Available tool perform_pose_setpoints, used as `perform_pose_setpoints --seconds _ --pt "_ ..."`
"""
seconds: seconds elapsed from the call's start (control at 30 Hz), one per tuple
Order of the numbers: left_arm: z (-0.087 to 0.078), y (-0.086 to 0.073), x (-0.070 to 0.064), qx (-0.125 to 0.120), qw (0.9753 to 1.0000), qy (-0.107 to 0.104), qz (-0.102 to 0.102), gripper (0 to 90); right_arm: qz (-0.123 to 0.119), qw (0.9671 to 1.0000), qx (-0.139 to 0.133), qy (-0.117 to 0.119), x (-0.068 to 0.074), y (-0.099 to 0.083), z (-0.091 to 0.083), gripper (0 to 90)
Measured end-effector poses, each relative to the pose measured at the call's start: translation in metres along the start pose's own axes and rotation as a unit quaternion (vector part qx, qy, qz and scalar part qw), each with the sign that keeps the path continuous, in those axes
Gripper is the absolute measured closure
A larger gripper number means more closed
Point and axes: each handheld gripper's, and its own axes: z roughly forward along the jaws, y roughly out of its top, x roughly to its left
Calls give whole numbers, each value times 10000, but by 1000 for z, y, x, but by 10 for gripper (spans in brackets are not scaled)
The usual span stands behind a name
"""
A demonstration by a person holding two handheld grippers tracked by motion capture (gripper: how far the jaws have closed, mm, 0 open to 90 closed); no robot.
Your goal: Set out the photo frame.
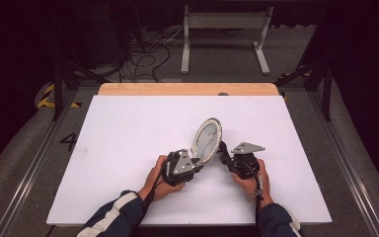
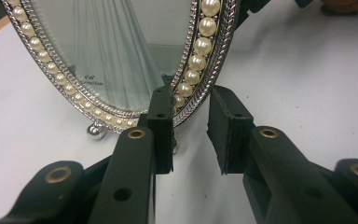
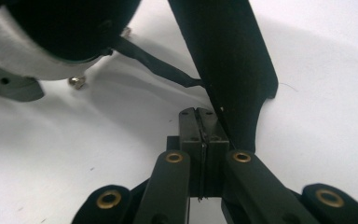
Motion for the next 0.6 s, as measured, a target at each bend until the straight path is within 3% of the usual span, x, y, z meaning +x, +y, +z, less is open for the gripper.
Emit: perform_pose_setpoints --seconds 0.13,0.33,0.53,0.6 --pt "0 1 0 19 10000 6 24 716 40 10000 -25 -46 -2 1 3 900" --pt "-13 5 -3 -64 9996 -52 256 740 -3 10000 -57 -7 1 0 0 883" --pt "-31 5 3 -176 9997 -45 149 726 -277 9996 -96 50 15 1 -10 863" --pt "-44 3 8 -139 9998 46 99 709 -356 9990 -207 160 25 2 -17 815"
